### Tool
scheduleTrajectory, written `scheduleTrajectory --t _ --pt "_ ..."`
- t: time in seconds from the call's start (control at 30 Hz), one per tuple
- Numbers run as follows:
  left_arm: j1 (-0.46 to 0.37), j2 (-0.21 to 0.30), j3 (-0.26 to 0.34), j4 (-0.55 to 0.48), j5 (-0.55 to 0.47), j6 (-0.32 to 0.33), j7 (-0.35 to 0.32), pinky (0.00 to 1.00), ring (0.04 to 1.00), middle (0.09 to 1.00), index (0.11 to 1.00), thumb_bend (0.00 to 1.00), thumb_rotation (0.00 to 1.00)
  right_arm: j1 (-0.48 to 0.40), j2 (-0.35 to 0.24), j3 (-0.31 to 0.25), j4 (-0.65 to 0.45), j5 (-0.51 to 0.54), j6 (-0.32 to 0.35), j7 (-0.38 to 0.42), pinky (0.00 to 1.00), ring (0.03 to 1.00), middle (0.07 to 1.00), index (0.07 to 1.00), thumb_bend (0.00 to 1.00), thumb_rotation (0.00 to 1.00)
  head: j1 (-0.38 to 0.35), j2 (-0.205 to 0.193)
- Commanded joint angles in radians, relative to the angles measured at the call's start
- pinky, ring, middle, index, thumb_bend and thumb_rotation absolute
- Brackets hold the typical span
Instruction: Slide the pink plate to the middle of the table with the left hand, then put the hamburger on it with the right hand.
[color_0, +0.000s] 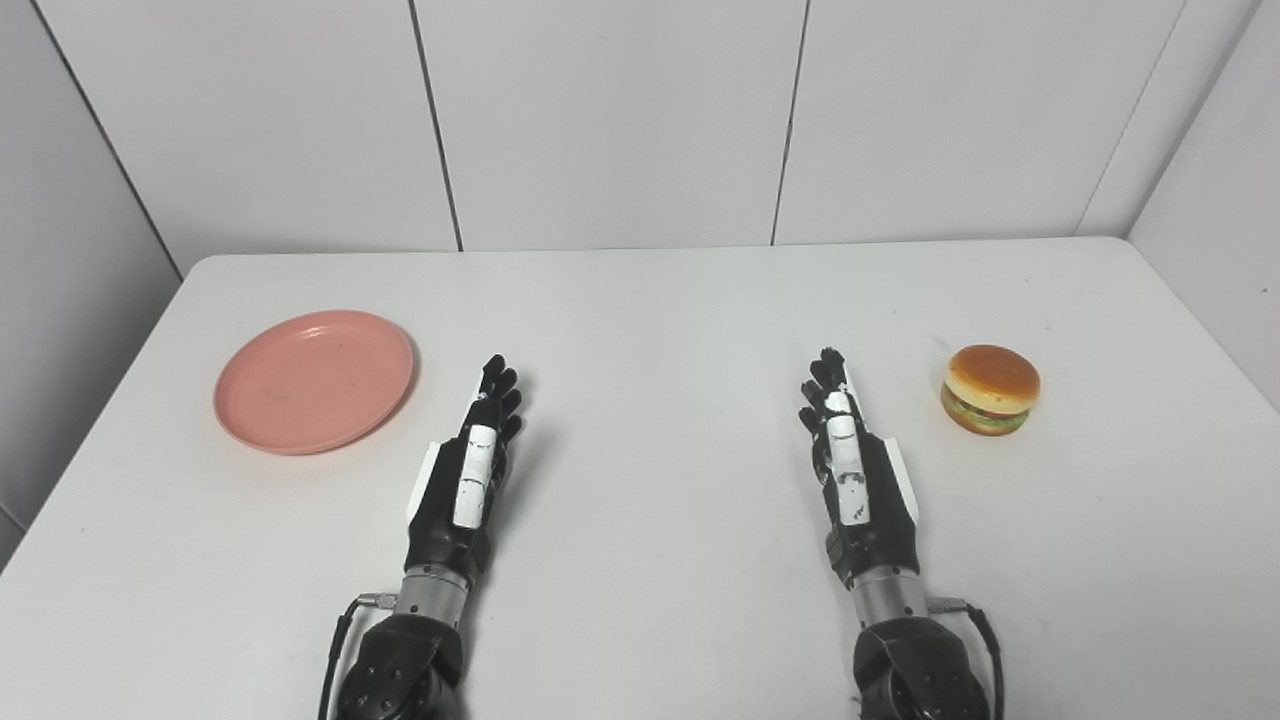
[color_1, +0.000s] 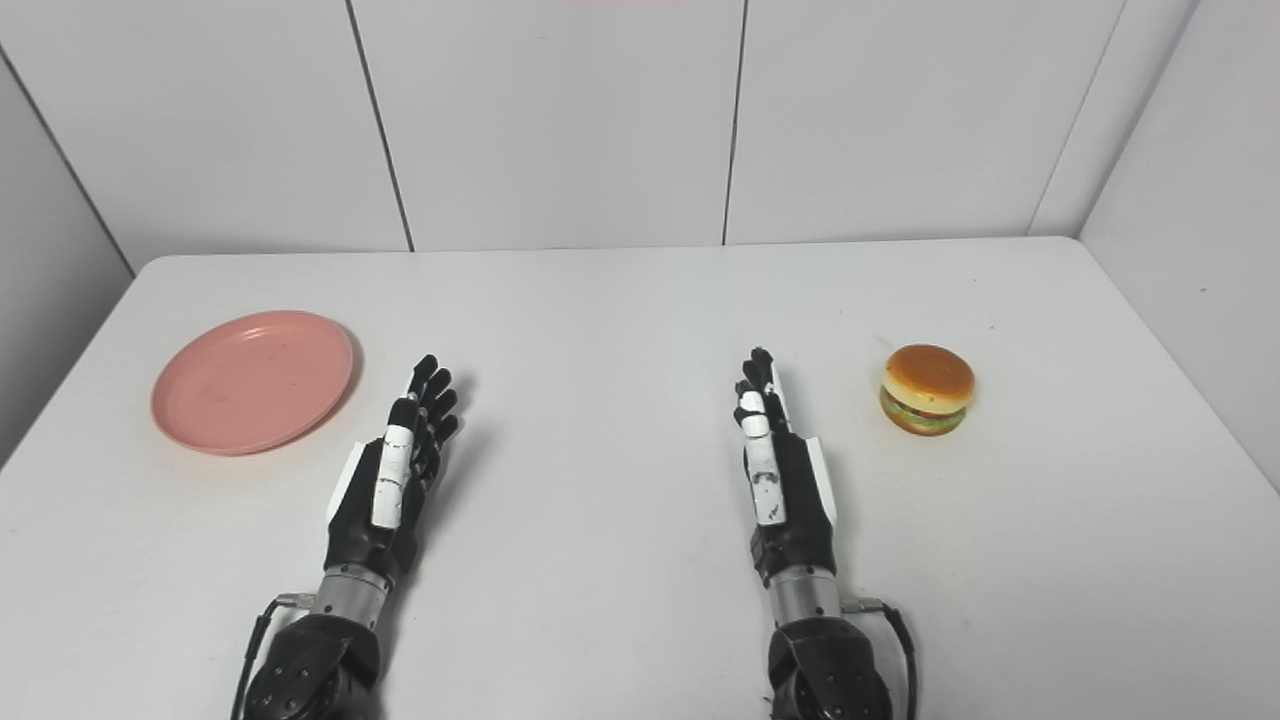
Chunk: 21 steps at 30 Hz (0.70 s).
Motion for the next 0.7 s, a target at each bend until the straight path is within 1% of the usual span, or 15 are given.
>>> scheduleTrajectory --t 0.0,0.1,0.17,0.3,0.67 --pt "0.025 -0.003 -0.001 0.028 0.004 -0.026 -0.001 1.0 1.0 1.0 1.0 0.81 1.0 -0.03 0.009 0.002 -0.018 0.011 -0.001 0.01 1.0 1.0 1.0 1.0 0.54 1.0 -0.001 0.002" --pt "0.029 -0.006 0.001 0.022 -0.002 -0.023 -0.001 1.0 1.0 1.0 1.0 0.81 1.0 -0.028 0.004 0.005 -0.021 0.013 0.004 0.017 1.0 1.0 1.0 1.0 0.55 1.0 -0.001 0.002" --pt "0.03 -0.004 0.0 0.019 -0.002 -0.018 -0.003 1.0 1.0 1.0 1.0 0.81 1.0 -0.028 0.009 0.001 -0.021 0.003 0.007 0.005 1.0 1.0 1.0 1.0 0.55 1.0 0.0 0.002" --pt "0.029 -0.004 -0.002 0.02 0.007 -0.022 0.001 1.0 1.0 1.0 1.0 0.81 1.0 -0.028 0.007 0.003 -0.019 0.005 -0.003 0.011 1.0 1.0 1.0 1.0 0.54 1.0 0.0 0.002" --pt "0.026 -0.005 -0.001 0.017 0.004 -0.015 0.001 1.0 1.0 1.0 1.0 0.82 1.0 -0.028 0.007 0.006 -0.024 0.001 0.012 0.011 1.0 1.0 1.0 1.0 0.54 1.0 -0.001 0.002"
